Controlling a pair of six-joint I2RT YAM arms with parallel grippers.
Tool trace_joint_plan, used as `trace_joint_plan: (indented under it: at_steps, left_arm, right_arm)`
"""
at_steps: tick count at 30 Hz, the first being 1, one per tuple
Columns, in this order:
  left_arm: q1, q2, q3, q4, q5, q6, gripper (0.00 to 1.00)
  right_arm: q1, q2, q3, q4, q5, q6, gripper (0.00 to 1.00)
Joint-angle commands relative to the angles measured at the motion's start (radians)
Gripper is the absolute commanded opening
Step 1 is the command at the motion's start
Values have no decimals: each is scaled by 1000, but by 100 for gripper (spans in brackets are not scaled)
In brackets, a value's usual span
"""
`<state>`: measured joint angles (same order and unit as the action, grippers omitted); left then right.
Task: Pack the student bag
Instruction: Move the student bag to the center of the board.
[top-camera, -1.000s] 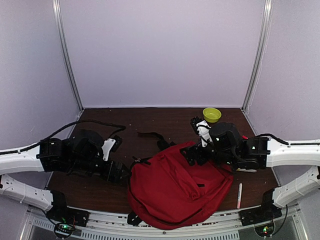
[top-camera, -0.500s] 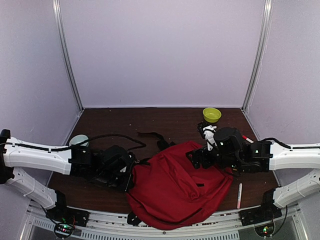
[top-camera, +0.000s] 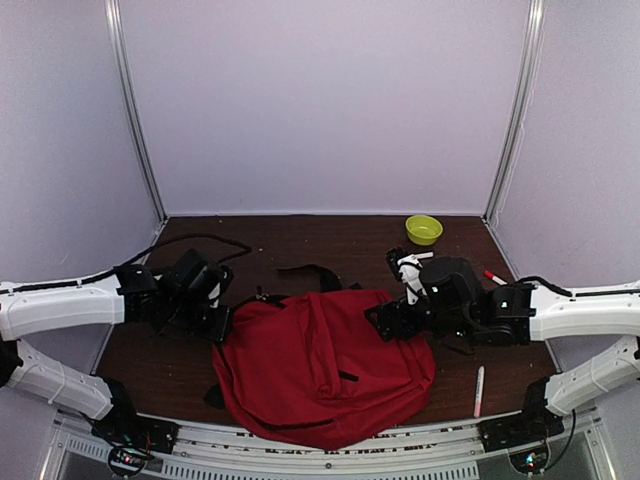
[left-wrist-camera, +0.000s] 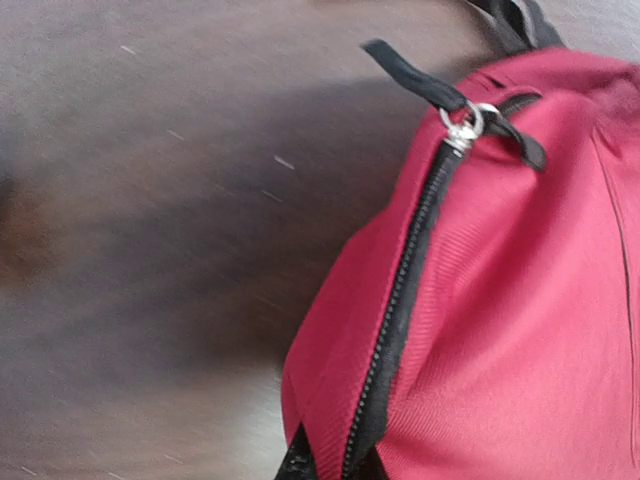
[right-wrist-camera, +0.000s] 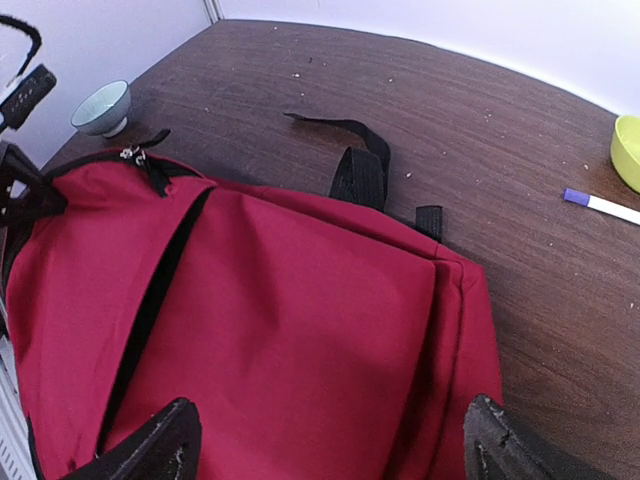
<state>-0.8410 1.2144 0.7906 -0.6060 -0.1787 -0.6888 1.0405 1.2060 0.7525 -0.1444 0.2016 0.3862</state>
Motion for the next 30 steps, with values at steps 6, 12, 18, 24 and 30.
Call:
trace_joint_plan:
  at_steps: [6,12,18,24,30]
  left_arm:
    - [236,88,120,33,20,371,12]
    - [236,77,128,53,83,332,69]
    - [236,-76,96,33,21,274,98]
    - [250,-246,6,67,-13,162,98]
    - [128,-160,102,11,70,79,83]
  right_arm:
    - [-6,22,15,22,-58,-24,91]
    - [-5,1,-10,22,-25,-34,92]
    - [-50,5,-48,69,-54,8,93]
    - [-70,15,-63,79,-81,35,92]
    - [-71,-23,-108,121,-124,9,92]
